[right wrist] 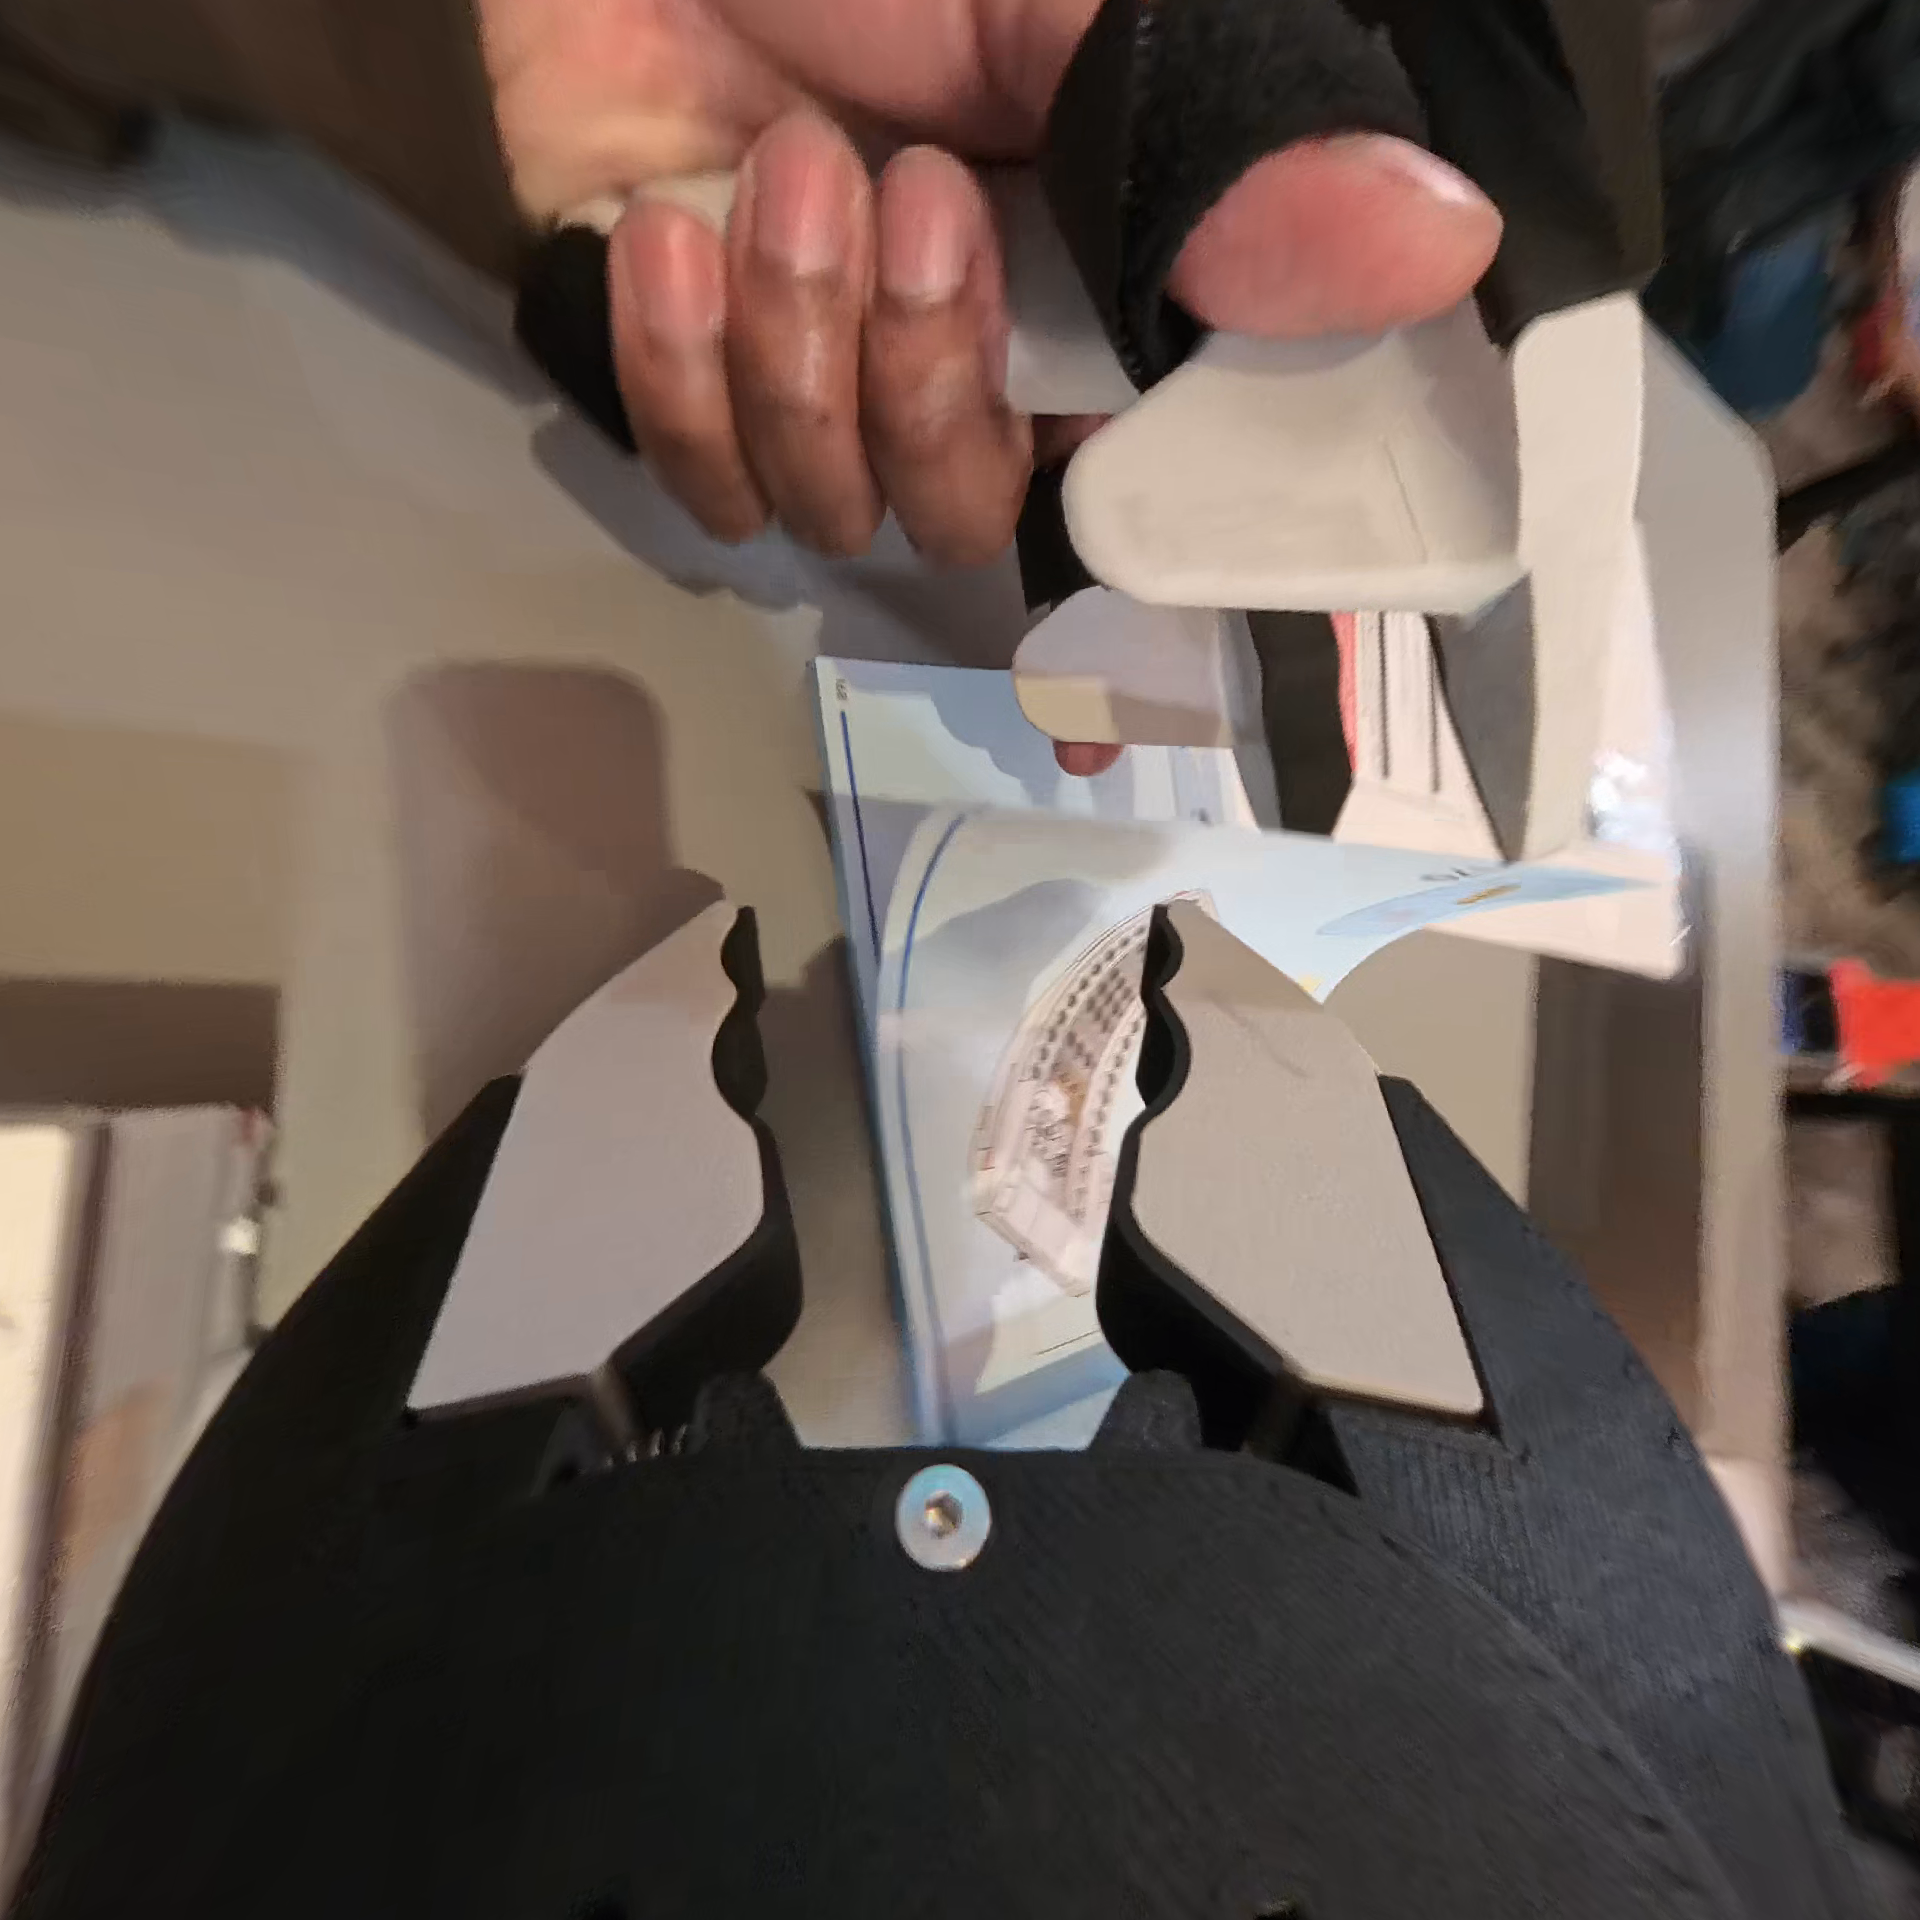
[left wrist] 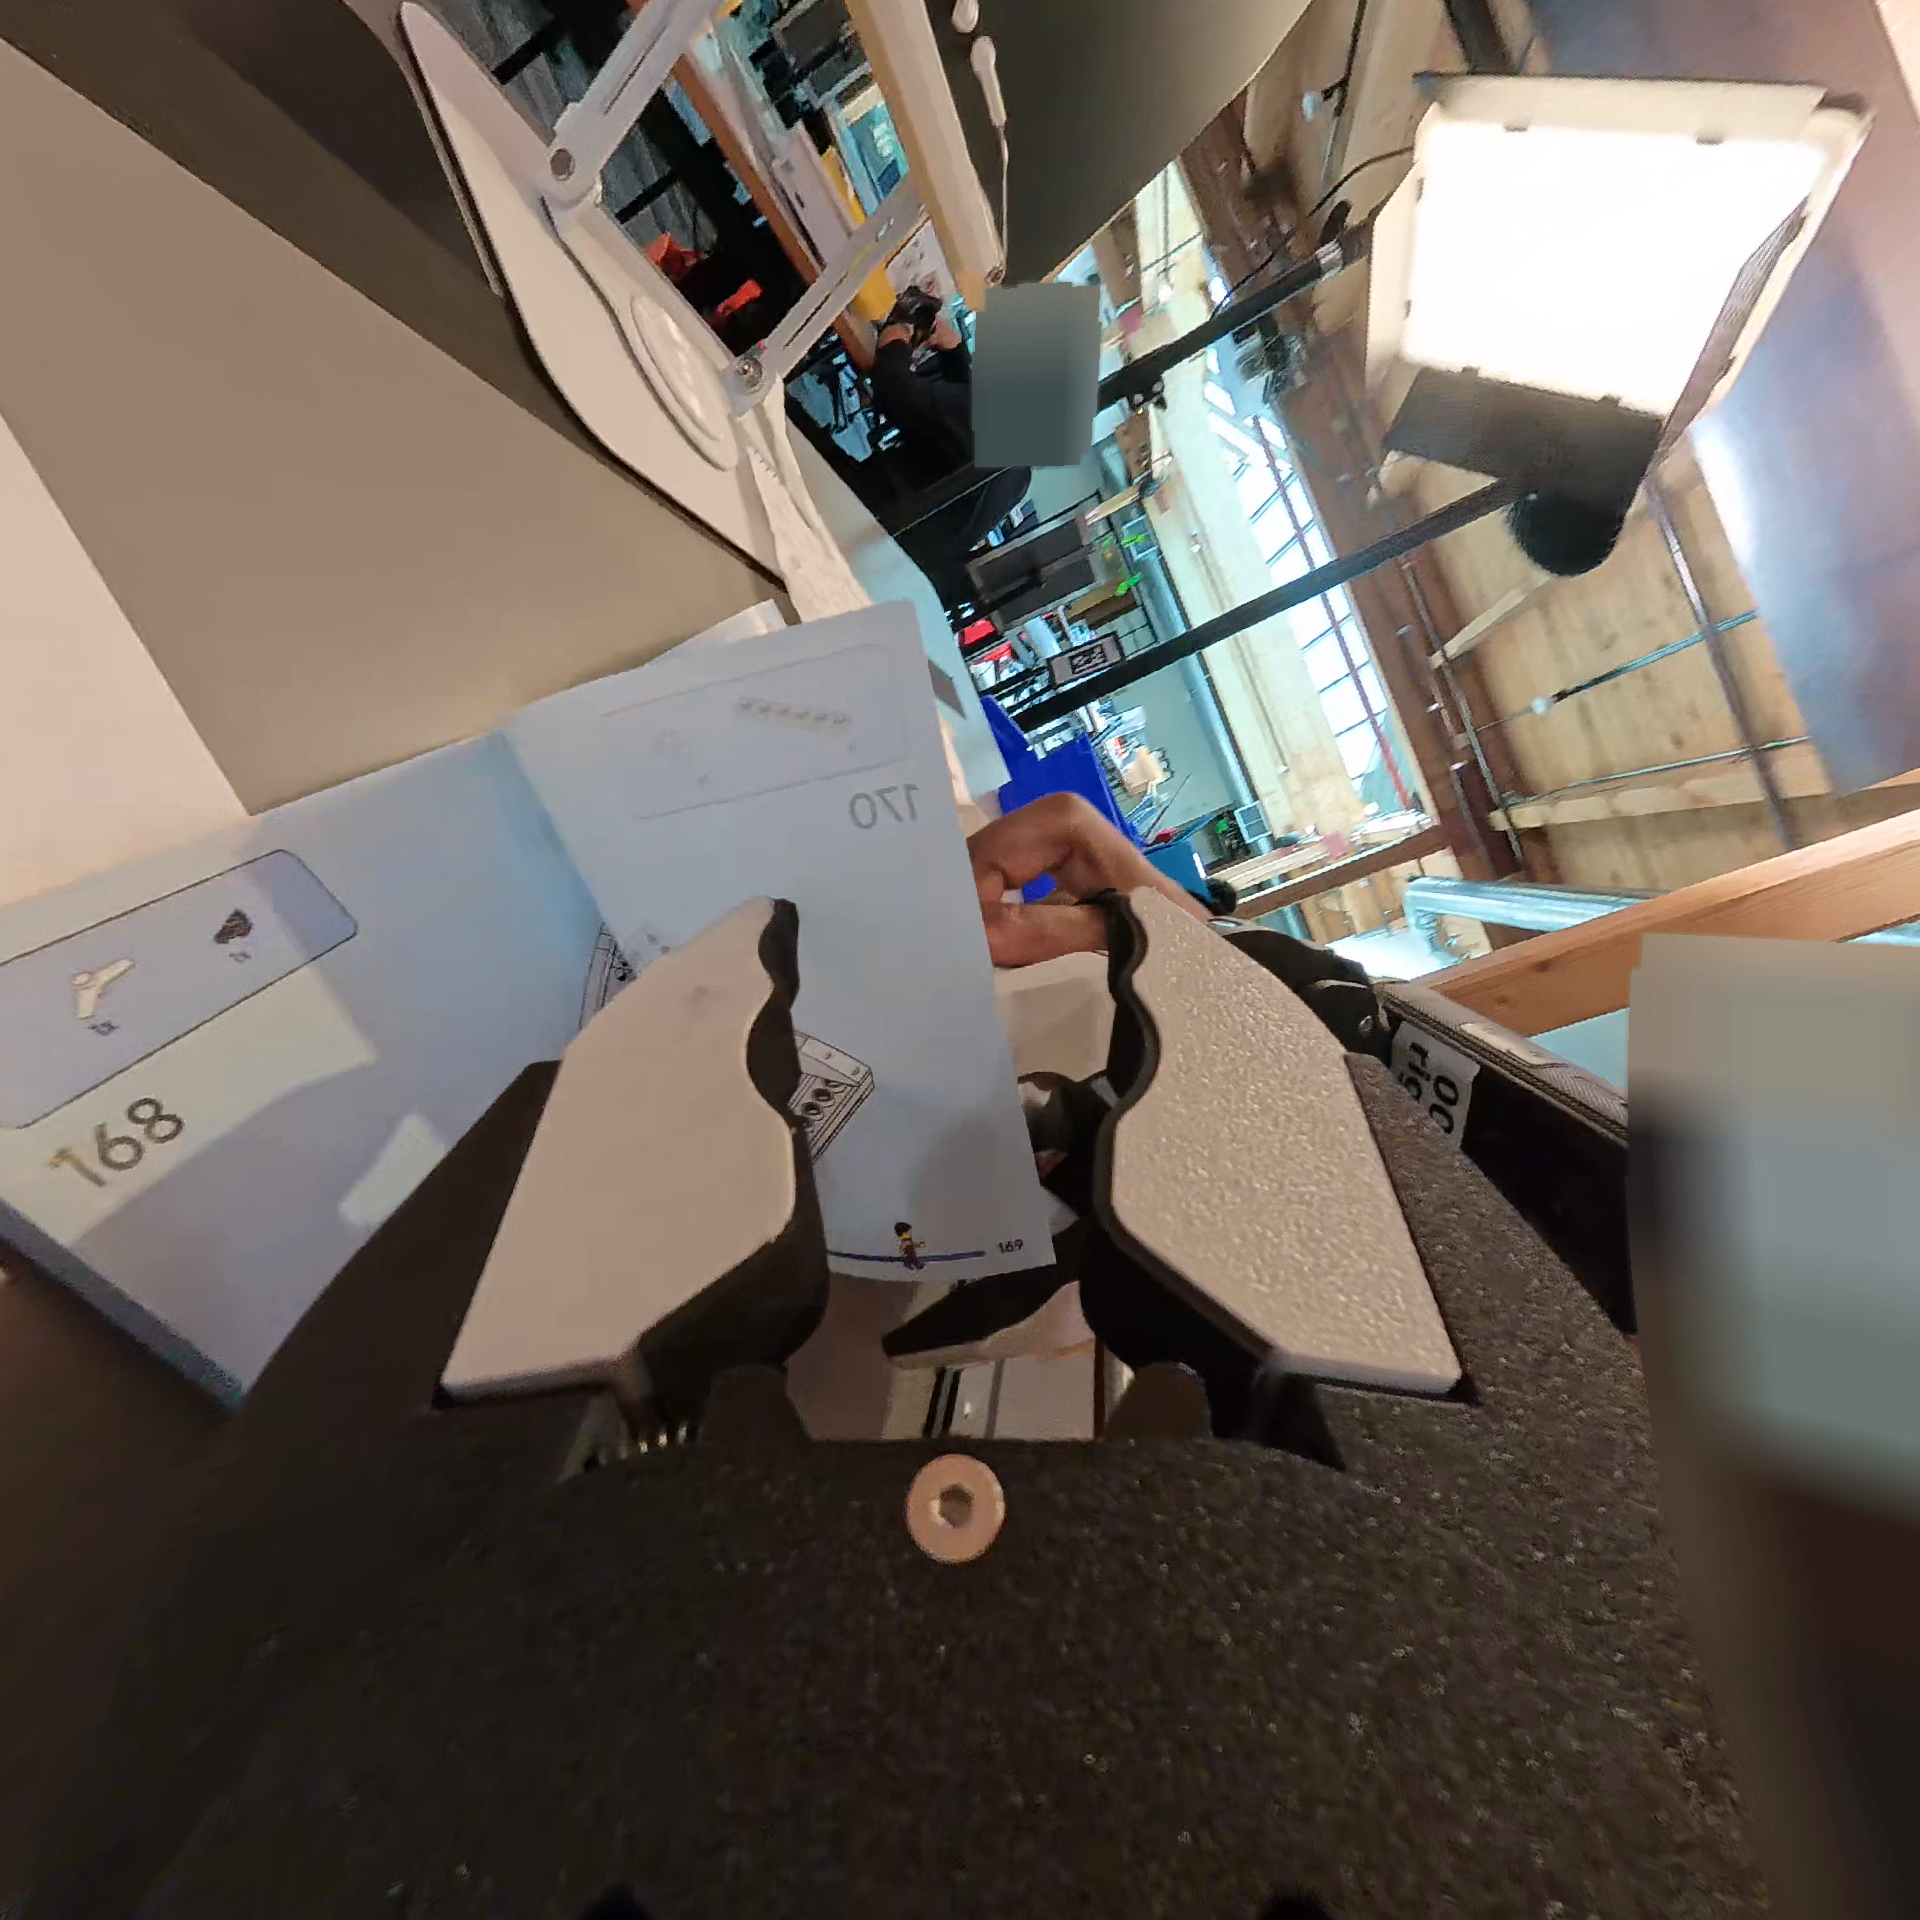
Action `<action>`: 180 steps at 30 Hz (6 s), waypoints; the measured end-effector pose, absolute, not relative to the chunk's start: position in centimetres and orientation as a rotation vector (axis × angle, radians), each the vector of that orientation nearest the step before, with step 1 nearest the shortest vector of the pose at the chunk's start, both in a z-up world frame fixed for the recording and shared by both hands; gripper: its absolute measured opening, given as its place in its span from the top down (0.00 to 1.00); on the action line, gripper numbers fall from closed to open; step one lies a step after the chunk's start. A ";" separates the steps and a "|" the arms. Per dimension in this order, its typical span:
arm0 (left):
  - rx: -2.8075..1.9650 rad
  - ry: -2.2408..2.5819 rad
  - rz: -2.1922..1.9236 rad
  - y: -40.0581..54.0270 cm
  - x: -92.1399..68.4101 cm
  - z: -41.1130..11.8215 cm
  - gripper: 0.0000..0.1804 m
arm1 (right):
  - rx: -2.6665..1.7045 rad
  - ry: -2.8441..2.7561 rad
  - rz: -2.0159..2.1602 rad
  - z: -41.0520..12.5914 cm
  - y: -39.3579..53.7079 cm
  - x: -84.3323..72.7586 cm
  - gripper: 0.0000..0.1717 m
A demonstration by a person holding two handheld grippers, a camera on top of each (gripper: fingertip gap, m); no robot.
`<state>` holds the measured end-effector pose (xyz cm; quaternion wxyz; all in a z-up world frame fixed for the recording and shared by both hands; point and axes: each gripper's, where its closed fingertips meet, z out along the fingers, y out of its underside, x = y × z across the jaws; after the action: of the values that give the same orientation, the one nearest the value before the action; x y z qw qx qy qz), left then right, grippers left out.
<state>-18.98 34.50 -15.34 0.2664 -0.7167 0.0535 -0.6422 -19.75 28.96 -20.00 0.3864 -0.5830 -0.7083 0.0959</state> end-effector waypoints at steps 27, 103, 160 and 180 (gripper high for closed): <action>-1.965 0.224 -1.708 33.9 -17.2 -16.3 0.69 | -2.143 -0.927 1.166 -18.8 31.7 -18.2 1.00; -2.040 0.677 -0.323 38.0 -24.1 -18.9 0.53 | -1.514 -1.582 0.363 -17.9 31.1 -15.6 0.73; -2.269 0.765 -0.435 33.8 -23.6 -24.3 0.52 | -1.637 -1.522 0.348 -23.6 31.1 -18.6 0.72; -2.286 0.767 -0.416 33.7 -23.6 -24.6 0.52 | -1.639 -1.525 0.352 -23.6 31.1 -18.6 0.73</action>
<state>-23.58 33.75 -24.61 0.3405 -0.8784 0.2947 -0.1600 -18.62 31.08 -23.59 0.4237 -0.6550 -0.6096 0.1409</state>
